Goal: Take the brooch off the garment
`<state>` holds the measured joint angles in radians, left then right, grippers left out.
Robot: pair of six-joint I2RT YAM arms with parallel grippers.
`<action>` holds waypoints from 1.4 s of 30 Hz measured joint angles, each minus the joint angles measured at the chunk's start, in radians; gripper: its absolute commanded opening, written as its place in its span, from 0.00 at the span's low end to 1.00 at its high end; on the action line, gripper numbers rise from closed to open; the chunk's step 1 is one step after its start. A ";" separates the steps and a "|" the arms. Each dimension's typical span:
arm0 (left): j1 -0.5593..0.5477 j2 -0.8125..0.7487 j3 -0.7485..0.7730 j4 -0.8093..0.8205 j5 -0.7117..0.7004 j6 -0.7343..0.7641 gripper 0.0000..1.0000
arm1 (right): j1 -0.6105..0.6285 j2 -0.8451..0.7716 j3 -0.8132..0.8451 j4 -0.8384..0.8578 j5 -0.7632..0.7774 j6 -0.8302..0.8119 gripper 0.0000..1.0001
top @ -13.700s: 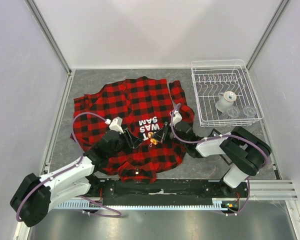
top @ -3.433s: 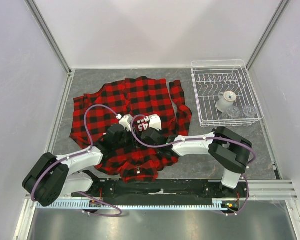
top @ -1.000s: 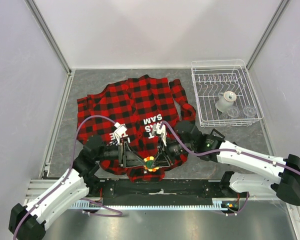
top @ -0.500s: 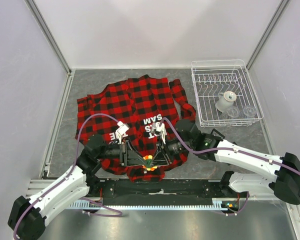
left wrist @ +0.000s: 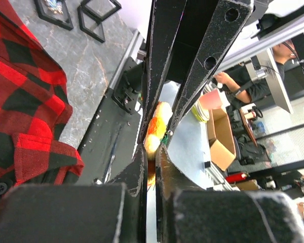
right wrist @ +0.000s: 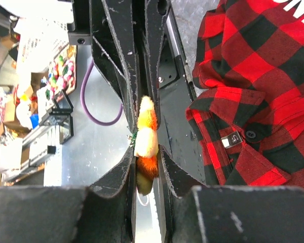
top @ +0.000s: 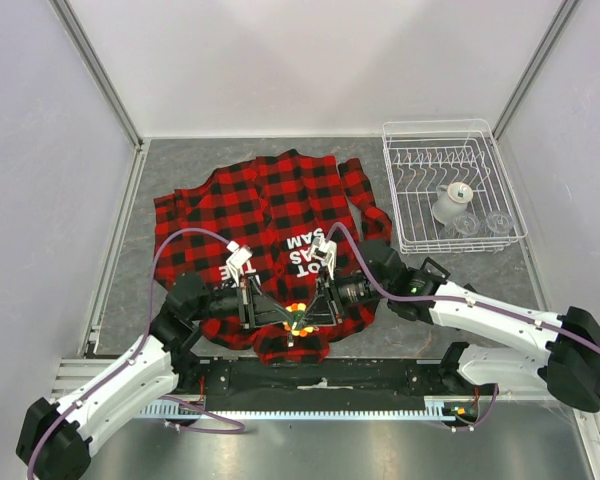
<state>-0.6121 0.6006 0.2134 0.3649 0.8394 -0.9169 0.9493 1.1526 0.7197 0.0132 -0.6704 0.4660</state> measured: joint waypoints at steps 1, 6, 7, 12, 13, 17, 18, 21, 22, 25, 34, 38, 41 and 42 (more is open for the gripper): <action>0.000 -0.007 -0.003 0.000 -0.010 0.000 0.02 | -0.001 -0.005 -0.013 0.021 0.010 0.018 0.17; -0.001 -0.056 -0.016 0.003 -0.071 -0.009 0.02 | -0.001 -0.040 -0.073 0.132 0.050 0.103 0.25; -0.001 -0.065 -0.018 0.005 -0.082 -0.013 0.02 | -0.001 -0.046 -0.080 0.150 0.059 0.117 0.25; -0.002 -0.081 -0.024 0.008 -0.111 -0.026 0.02 | -0.002 -0.050 -0.092 0.189 0.081 0.153 0.27; -0.002 -0.081 -0.024 0.008 -0.114 -0.028 0.02 | -0.002 -0.050 -0.095 0.195 0.085 0.159 0.27; -0.002 -0.085 -0.024 0.007 -0.129 -0.031 0.02 | -0.005 -0.052 -0.109 0.220 0.098 0.180 0.27; -0.002 -0.085 -0.025 0.007 -0.130 -0.033 0.02 | -0.005 -0.054 -0.112 0.224 0.102 0.186 0.25; -0.002 -0.087 -0.029 0.008 -0.134 -0.036 0.02 | -0.008 -0.055 -0.120 0.237 0.104 0.202 0.02; -0.002 -0.087 -0.030 0.009 -0.134 -0.037 0.02 | -0.009 -0.055 -0.123 0.242 0.103 0.206 0.00; -0.001 -0.091 -0.032 0.011 -0.137 -0.037 0.08 | -0.013 -0.055 -0.129 0.251 0.101 0.224 0.00; -0.002 -0.226 -0.022 -0.156 -0.176 -0.055 0.72 | -0.050 -0.070 -0.133 0.243 0.108 0.156 0.00; -0.002 -0.303 0.000 -0.254 -0.191 -0.057 0.85 | -0.069 -0.071 -0.133 0.232 0.111 0.126 0.00; -0.002 -0.302 -0.001 -0.282 -0.184 -0.062 0.87 | -0.071 -0.066 -0.132 0.233 0.111 0.119 0.00; -0.002 -0.294 -0.004 -0.281 -0.182 -0.064 0.88 | -0.072 -0.061 -0.131 0.233 0.110 0.117 0.00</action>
<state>-0.6140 0.3061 0.2096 0.0837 0.6575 -0.9813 0.8772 1.0912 0.5888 0.2459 -0.5602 0.5827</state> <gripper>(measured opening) 0.864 0.045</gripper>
